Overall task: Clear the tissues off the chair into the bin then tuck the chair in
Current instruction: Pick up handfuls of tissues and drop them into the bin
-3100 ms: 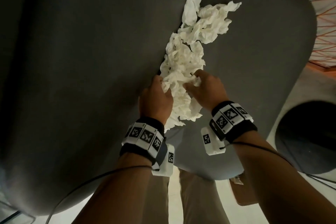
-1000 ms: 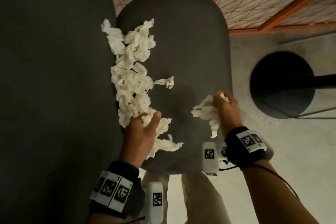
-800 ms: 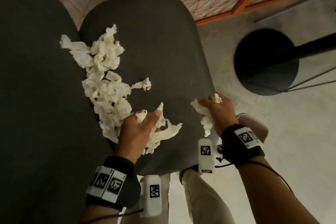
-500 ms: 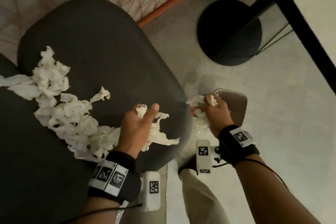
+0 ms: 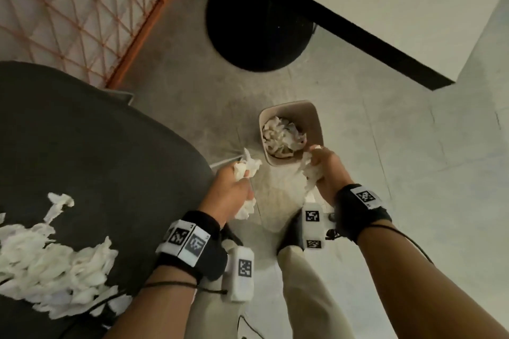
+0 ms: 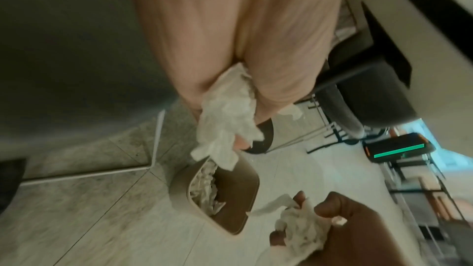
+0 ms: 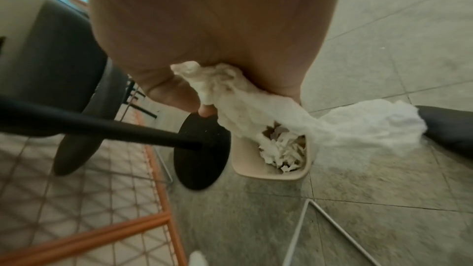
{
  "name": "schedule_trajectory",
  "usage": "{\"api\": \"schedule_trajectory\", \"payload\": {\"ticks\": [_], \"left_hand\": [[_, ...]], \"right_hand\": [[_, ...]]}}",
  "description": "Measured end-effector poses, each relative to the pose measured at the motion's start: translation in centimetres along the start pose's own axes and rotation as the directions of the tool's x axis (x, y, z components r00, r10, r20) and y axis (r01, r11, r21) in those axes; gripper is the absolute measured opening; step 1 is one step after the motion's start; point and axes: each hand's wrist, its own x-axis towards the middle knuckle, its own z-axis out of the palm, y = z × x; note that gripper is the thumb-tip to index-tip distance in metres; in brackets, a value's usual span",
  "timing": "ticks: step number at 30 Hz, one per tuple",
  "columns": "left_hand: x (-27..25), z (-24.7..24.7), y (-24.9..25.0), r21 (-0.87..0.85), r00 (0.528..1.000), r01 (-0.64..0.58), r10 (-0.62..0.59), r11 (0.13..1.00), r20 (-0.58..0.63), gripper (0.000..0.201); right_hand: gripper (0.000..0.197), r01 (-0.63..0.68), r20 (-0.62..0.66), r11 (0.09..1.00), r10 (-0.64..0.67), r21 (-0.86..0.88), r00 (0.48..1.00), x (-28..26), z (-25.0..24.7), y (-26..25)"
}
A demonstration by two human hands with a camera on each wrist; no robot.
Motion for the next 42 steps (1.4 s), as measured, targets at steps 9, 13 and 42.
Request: {"api": "schedule_trajectory", "payload": {"ticks": [9,13,42], "left_hand": [[12.6,9.5,1.7,0.345,0.99,-0.129,0.139,0.93,-0.003,0.041],[16.7,12.1,2.2,0.341,0.986,-0.159,0.166,0.927,0.01,0.045],[-1.1,1.3,-2.6,0.234,0.952,-0.285,0.303,0.929,-0.044,0.029]], "right_hand": [[0.036,0.114,-0.016,0.993,-0.114,0.042,0.993,10.1,-2.6,1.7],[0.029,0.231,-0.008,0.973,-0.231,-0.026,0.973,14.4,-2.4,1.8],[0.023,0.403,0.385,0.686,-0.191,-0.605,0.903,-0.4,1.4,2.7]]}}
